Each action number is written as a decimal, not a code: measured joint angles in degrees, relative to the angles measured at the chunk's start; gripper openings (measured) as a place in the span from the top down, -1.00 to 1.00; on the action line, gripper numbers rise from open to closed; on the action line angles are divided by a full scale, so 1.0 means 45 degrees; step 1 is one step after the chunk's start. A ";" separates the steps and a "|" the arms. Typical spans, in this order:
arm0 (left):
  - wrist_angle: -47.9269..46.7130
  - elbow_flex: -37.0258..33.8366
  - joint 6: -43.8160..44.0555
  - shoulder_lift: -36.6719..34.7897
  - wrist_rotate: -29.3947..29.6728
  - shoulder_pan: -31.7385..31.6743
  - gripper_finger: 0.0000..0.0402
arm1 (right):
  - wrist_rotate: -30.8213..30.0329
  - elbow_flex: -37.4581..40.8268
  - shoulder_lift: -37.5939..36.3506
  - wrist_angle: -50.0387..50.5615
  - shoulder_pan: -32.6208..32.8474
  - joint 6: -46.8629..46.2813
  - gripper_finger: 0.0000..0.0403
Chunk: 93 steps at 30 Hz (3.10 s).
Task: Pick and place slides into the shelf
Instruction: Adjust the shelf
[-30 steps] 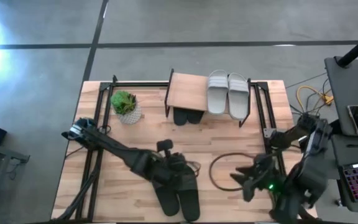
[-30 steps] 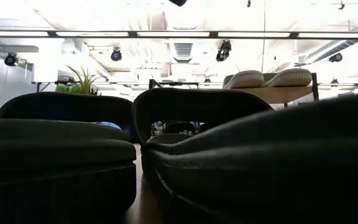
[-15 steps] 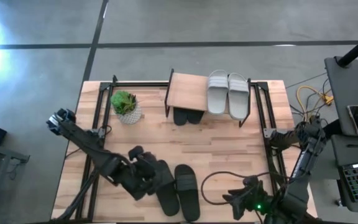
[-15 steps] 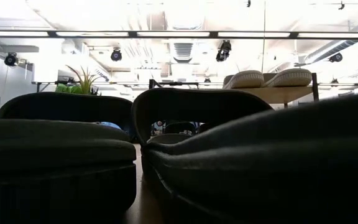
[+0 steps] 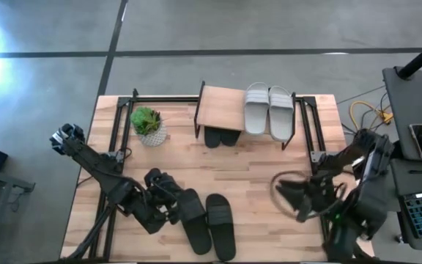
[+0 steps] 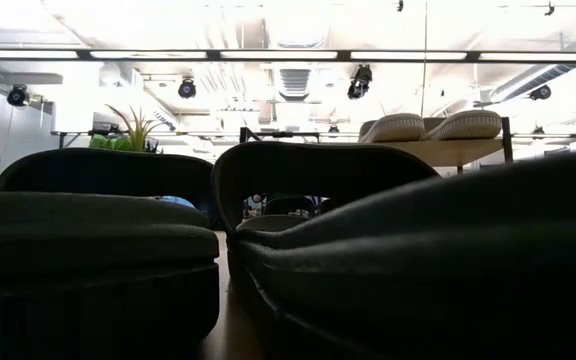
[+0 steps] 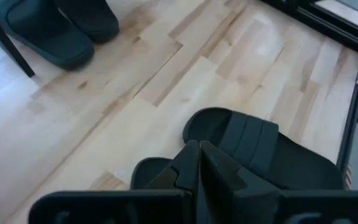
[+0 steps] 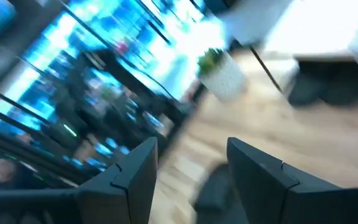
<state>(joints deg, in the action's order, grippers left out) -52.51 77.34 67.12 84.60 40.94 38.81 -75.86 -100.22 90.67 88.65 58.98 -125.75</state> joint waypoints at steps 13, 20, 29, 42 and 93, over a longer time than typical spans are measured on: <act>0.3160 -0.0638 -0.4182 -0.1200 -0.0340 -0.2195 1.00 | 0.5459 0.1407 -0.3749 0.0284 -0.5560 0.4788 0.08; 0.5586 -0.1025 -0.8070 -0.1602 -0.2858 -0.4294 1.00 | 0.4345 0.2801 -0.5804 0.0304 -1.0599 0.6873 0.08; 0.5108 -0.2168 -0.9632 -0.2934 -0.4708 -0.7947 1.00 | 0.7582 0.3979 -0.6767 -0.0595 -1.8366 1.0526 0.19; 0.4300 -0.3009 -0.9687 -0.3659 -0.5560 -1.2331 1.00 | 1.0276 0.4638 -0.3989 -0.2756 -2.3100 1.5591 0.78; 0.6237 -0.3439 -0.9673 -0.1064 -1.0071 -1.4542 1.00 | 1.1940 0.5583 -0.2767 -0.3225 -2.5242 1.5872 0.96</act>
<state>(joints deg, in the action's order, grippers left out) -24.45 61.87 23.59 79.81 -4.38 -26.63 -22.13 -75.10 78.22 74.14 -54.61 -54.32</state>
